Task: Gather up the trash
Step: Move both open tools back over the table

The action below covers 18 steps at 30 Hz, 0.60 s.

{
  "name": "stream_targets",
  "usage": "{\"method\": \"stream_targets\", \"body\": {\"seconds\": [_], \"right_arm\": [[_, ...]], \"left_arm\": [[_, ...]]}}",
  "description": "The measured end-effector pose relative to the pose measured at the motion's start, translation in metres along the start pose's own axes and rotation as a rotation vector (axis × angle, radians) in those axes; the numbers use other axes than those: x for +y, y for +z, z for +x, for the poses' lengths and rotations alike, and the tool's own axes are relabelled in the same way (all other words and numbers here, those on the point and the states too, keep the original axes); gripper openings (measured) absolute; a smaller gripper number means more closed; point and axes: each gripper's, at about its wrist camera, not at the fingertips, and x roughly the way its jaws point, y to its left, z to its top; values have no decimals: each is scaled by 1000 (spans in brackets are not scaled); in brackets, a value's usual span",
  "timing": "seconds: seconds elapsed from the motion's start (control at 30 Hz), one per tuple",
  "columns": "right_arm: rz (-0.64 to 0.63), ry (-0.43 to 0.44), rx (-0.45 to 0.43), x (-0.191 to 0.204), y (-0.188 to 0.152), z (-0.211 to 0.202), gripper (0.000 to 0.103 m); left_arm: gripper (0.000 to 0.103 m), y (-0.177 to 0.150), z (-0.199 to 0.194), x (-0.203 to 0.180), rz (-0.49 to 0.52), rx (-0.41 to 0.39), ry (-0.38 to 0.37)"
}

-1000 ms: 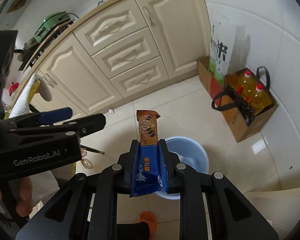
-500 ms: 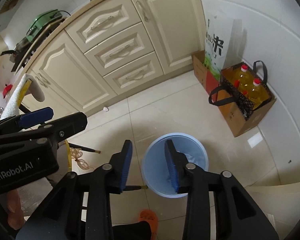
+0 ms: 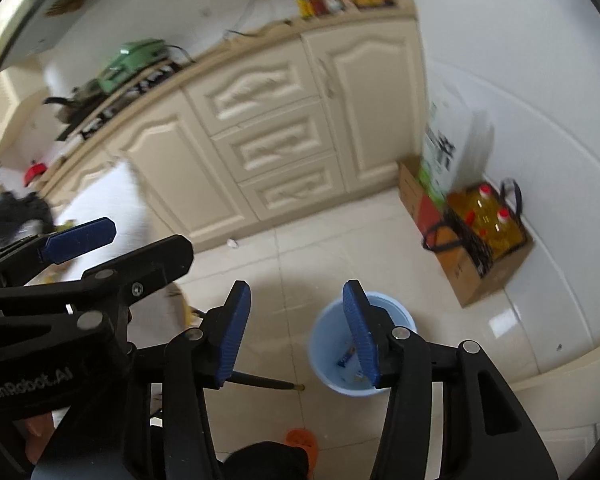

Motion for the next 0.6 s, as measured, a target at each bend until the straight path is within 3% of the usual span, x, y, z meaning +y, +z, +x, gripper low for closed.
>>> {"method": "stream_targets", "body": {"seconds": [0.17,0.27,0.3,0.6], "right_arm": [[-93,53,-56,66,2,-29,52],[-148,89,-69,106,-1,-35,70],[-164,101,-71,117,-3,-36,71],[-335,197,20,224,-23,-2,72]], "left_arm": [[84,-33,-70,53,-43,-89,41],[88,-55,-101,81,-80,-131,71],[91,-65,-113,96,-98,-148,92],[92,-139,-137,211,-272,-142,221]]}}
